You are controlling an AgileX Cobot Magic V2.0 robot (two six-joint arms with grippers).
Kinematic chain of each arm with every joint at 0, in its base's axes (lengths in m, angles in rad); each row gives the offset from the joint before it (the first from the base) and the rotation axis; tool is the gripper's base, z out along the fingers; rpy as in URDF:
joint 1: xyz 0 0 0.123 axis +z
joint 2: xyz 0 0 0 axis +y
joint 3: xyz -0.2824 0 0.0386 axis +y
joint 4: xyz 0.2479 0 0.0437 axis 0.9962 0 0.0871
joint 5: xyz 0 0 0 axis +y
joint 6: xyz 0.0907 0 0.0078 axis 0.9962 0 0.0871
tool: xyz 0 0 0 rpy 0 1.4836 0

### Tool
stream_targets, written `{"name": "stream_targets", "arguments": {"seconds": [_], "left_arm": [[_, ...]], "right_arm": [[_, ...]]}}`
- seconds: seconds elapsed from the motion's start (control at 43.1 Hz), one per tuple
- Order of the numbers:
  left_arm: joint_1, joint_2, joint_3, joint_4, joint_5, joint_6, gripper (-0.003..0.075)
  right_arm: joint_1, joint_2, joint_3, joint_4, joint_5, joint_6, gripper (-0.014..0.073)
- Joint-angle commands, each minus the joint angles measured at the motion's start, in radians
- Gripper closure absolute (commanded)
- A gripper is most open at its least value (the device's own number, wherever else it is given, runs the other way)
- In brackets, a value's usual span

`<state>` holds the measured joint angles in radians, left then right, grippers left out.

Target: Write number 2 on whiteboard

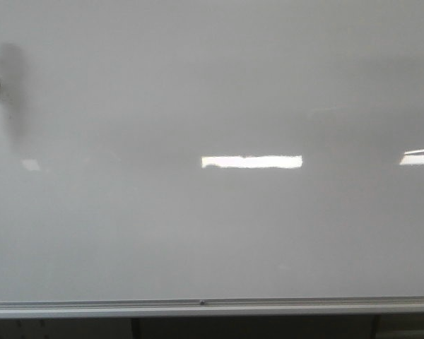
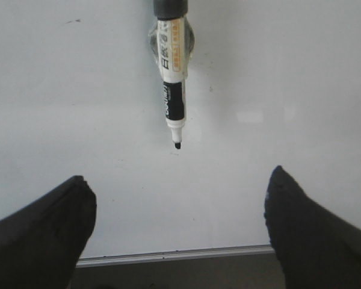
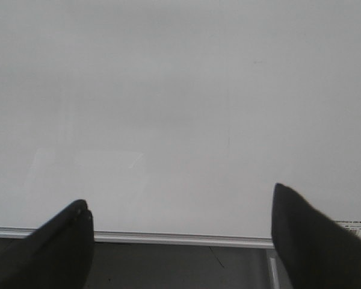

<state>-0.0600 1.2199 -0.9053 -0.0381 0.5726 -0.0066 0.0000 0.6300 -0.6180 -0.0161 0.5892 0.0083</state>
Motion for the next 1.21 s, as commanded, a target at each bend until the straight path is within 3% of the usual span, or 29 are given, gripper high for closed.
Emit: {"name": "stream_targets", "arguments": {"seconds": [0.0, 0.533, 1.067, 1.182], "left_arm": [[-0.008, 0.059, -0.077, -0.011, -0.064, 0.000, 0.0158], [-0.008, 0.319, -0.253, -0.011, -0.075, 0.000, 0.0162], [-0.008, 0.404, -0.283, -0.007, -0.087, 0.000, 0.0446], [-0.008, 0.404, -0.283, -0.004, -0.101, 0.000, 0.0543]], "right_arm": [[-0.004, 0.006, -0.031, -0.005, -0.081, -0.008, -0.0029], [-0.004, 0.006, -0.031, -0.005, -0.080, -0.008, -0.0029], [-0.004, 0.006, -0.031, -0.005, -0.077, -0.008, -0.0029], [-0.004, 0.006, -0.031, -0.005, -0.077, -0.008, -0.0029]]}}
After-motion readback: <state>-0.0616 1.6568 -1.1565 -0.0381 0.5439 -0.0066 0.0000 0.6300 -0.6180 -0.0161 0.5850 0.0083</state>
